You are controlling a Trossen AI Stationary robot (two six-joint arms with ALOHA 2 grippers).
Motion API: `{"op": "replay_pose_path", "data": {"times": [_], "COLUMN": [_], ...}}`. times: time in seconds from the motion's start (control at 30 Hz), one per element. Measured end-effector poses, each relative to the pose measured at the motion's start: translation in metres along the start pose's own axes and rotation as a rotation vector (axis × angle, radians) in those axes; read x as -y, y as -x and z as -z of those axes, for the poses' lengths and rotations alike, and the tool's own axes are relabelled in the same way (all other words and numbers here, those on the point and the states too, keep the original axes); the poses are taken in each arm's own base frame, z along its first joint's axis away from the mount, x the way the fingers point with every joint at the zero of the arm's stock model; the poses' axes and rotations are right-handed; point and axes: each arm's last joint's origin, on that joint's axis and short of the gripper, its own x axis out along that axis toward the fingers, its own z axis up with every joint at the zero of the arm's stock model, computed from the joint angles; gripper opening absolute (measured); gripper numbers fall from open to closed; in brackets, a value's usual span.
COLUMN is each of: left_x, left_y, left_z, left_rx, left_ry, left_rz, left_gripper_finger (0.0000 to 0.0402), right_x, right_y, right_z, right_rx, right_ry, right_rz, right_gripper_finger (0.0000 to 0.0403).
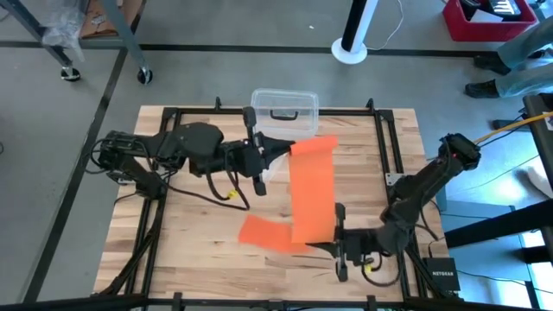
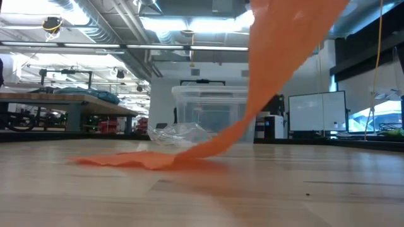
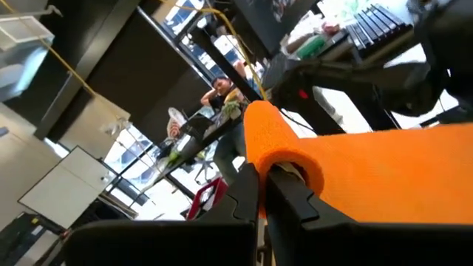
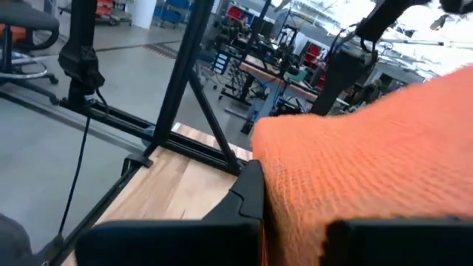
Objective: Roll bandage
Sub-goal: Roll the orange bandage
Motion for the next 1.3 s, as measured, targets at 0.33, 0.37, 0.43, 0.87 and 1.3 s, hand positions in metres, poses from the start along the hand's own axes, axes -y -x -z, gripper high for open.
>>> {"op": "replay_pose_path", "data": {"times": [0.33, 0.37, 0.43, 0.87, 1.3], "left_x": [0.042, 0.046, 0.054, 0.121, 0.171], "left_y": [-0.020, -0.019, -0.018, -0.007, 0.010], "left_z": [0.030, 0.034, 0.043, 0.110, 0.137], "left_rx": [-0.038, -0.031, -0.034, 0.006, 0.031], "left_ry": [-0.055, -0.045, -0.038, 0.069, 0.106], "left_rz": [0.054, 0.076, 0.106, 0.115, 0.183], "left_gripper_finger": [0.0000, 0.0000, 0.0000, 0.0000, 0.0000], "right_x": [-0.011, -0.012, -0.014, -0.009, 0.037], "right_y": [0.017, 0.018, 0.021, 0.022, 0.007], "right_z": [-0.030, -0.032, -0.036, -0.053, -0.095], "right_rx": [0.061, 0.062, 0.071, 0.107, 0.015], "right_ry": [0.066, 0.072, 0.080, 0.093, 0.107], "right_rz": [-0.027, -0.033, -0.042, -0.024, 0.161], "right_gripper_finger": [0.0003, 0.0003, 0.0002, 0.0003, 0.0004]}}
